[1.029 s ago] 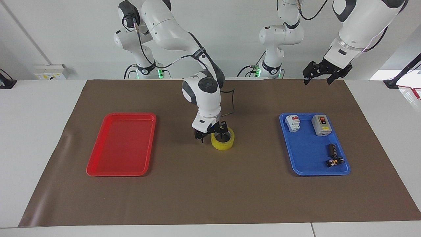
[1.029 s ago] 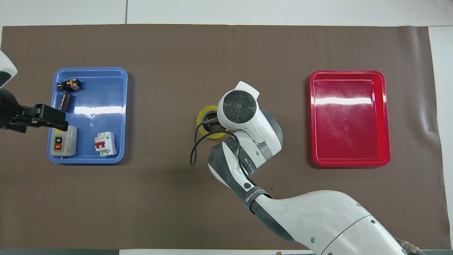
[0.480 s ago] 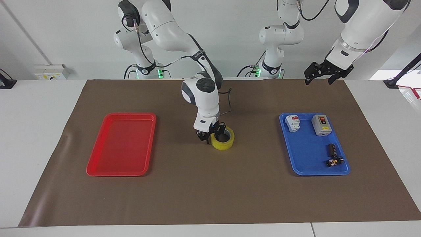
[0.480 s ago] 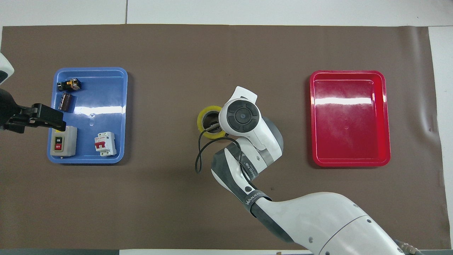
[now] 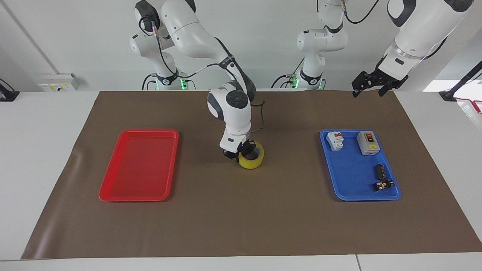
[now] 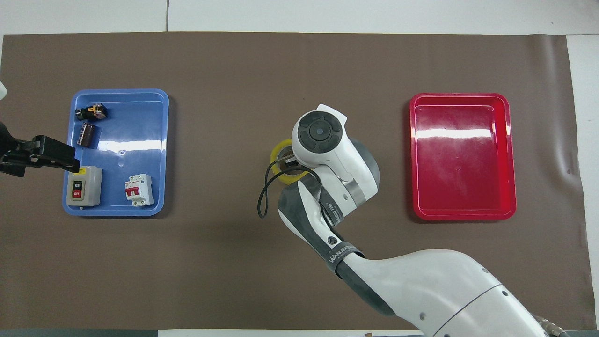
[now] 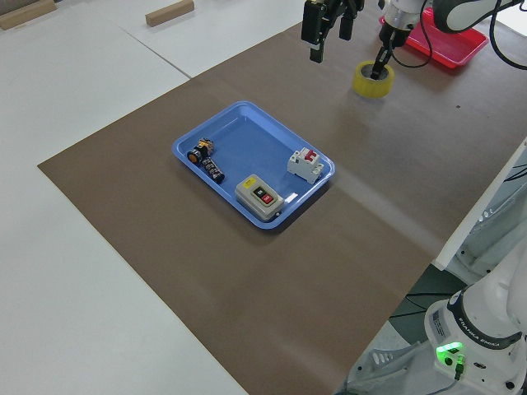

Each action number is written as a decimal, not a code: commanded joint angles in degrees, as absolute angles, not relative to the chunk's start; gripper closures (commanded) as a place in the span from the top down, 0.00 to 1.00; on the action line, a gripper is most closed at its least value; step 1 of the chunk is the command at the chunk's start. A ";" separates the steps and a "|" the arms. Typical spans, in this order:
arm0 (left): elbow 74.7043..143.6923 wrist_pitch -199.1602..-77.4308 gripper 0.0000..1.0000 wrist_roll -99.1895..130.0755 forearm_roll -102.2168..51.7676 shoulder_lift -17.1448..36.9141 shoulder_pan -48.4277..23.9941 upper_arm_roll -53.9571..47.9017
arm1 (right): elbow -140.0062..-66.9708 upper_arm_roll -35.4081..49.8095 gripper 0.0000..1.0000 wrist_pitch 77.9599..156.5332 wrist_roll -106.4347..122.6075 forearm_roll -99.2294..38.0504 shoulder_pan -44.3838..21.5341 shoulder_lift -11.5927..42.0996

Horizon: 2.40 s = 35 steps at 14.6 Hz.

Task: Place and move tape with both arms
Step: 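Carry the tape with the right gripper into the red tray, then open the right gripper and withdraw it from the red tray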

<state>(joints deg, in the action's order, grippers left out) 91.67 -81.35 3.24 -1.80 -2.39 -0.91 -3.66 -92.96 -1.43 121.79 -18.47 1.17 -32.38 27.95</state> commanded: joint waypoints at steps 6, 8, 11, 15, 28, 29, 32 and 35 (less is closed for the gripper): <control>91.84 -81.21 1.00 2.20 -2.90 -2.46 -0.09 -4.83 | -103.78 -1.23 0.00 115.92 11.12 2.64 -9.78 13.80; 92.46 -82.96 1.00 2.28 -2.81 -2.55 -0.26 -4.92 | -110.88 -1.14 0.00 121.42 16.15 2.46 -4.68 11.61; 94.48 -84.73 1.00 2.29 -2.72 -2.29 -0.26 -4.92 | -118.38 -1.14 0.00 128.32 22.49 1.93 -0.72 9.76; 94.39 -86.58 1.00 2.37 -2.55 -1.84 -0.35 -4.83 | -123.47 -1.14 0.00 133.13 29.35 1.67 3.34 8.62; 94.22 -86.66 1.00 2.11 -2.55 -3.25 -0.09 -4.83 | -128.58 -1.23 0.00 143.70 30.50 1.67 4.66 8.79; 94.13 -86.49 1.00 2.11 -2.37 -3.25 -0.09 -4.83 | -129.11 -1.23 0.00 143.70 30.67 1.67 4.66 8.79; 94.04 -86.92 1.00 2.20 -1.76 -3.16 -0.35 -4.83 | -128.76 -1.14 0.99 142.92 29.54 1.67 4.66 8.79; 93.96 -87.45 1.00 2.29 -1.15 -3.16 -0.26 -4.83 | -123.86 -0.88 1.00 134.34 25.25 1.76 3.78 7.74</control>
<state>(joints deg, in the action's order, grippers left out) 93.34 -86.41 3.05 -1.78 -2.40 -0.58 -4.54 -126.76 -1.83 140.51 28.06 2.25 3.56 9.72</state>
